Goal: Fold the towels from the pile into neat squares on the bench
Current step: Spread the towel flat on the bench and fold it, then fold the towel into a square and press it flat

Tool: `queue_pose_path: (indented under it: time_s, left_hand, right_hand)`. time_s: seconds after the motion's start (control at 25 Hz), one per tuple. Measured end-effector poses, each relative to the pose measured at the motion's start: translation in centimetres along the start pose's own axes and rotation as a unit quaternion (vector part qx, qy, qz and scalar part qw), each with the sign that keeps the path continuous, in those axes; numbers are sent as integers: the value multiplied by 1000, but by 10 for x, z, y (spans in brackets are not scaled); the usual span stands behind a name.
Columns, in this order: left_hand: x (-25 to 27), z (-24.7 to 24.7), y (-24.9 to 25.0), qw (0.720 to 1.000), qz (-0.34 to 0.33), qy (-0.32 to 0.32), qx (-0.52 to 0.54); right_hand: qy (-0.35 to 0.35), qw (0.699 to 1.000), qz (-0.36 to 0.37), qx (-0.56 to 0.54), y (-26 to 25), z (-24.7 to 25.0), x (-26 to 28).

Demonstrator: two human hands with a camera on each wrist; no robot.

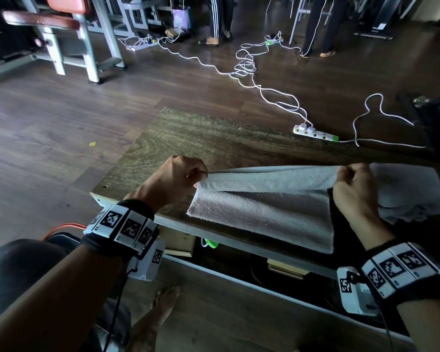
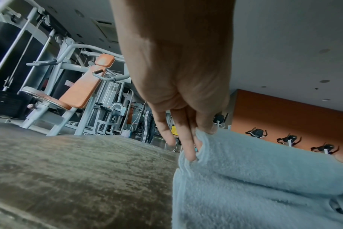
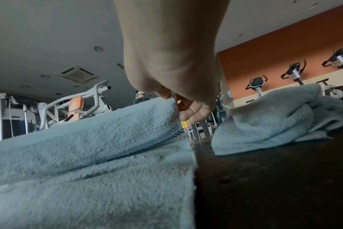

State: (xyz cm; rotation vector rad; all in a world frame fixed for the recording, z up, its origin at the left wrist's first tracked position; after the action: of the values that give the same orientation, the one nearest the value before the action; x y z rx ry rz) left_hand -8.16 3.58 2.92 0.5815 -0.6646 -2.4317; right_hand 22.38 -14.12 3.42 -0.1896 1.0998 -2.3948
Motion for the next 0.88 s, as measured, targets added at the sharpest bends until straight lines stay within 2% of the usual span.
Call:
queue_pose_path:
  time_s: [0.48,0.76,0.88]
  left_hand:
    - [-5,7,0,998,35,49,-20]
    - [-14,10,0,997,56,40,-44]
    - [-7,12,10,997,41,31,-49]
  right_hand:
    - [-3,1000,3,-23,1,-3,2]
    - [9,996,52,-76,8,0,1]
    - [-2,995,36,-95,10,10,5]
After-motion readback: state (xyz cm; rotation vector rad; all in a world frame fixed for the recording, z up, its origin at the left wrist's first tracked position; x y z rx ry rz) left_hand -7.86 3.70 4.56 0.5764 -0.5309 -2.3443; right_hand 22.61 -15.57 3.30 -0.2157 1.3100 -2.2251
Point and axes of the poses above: each hand's wrist, its own x-axis away from the middle knuckle, its own z-axis out of the back of the hand, y = z × x, the point moved 1 cm from there along -x, towards the middle knuckle, and after that the axes turned 1 degree about -z, right-handed, at the moved point
